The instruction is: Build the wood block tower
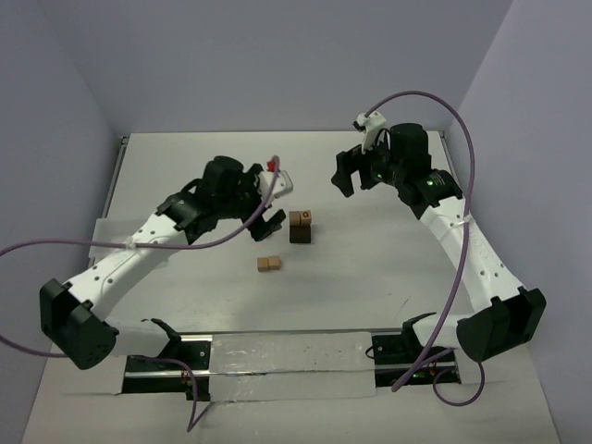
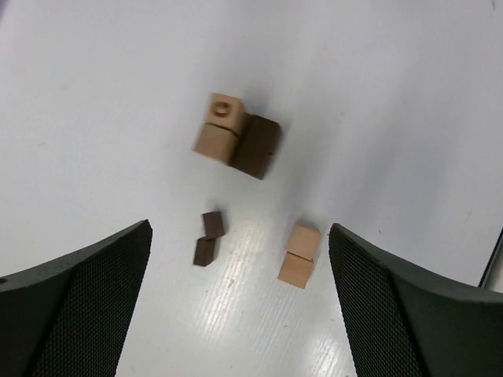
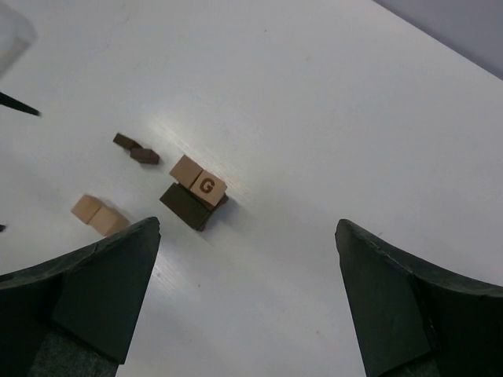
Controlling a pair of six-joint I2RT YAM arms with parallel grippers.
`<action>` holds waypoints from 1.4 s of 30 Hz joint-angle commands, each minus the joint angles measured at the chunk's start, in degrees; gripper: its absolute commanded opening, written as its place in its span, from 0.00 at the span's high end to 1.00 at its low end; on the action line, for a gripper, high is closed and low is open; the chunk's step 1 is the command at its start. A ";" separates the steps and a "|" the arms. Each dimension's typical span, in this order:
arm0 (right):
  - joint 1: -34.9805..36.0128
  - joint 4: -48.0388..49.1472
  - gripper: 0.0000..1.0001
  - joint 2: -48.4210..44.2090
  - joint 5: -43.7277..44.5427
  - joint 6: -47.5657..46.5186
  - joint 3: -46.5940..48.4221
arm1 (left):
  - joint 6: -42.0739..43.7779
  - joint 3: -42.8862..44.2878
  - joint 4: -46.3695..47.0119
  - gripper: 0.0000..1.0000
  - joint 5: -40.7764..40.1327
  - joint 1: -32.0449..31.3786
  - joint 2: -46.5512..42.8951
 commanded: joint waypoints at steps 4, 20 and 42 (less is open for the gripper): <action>-0.25 6.11 0.00 0.84 -11.60 12.29 -3.47 | -17.45 -1.80 0.19 0.01 -5.30 11.16 -10.79; 30.88 3.07 0.00 10.68 28.07 31.61 -1.62 | -31.25 -8.97 5.35 0.01 -14.24 30.16 -18.97; 38.54 -9.97 0.00 34.10 30.41 58.02 7.21 | -39.91 -12.86 6.24 0.01 -17.00 38.83 -18.66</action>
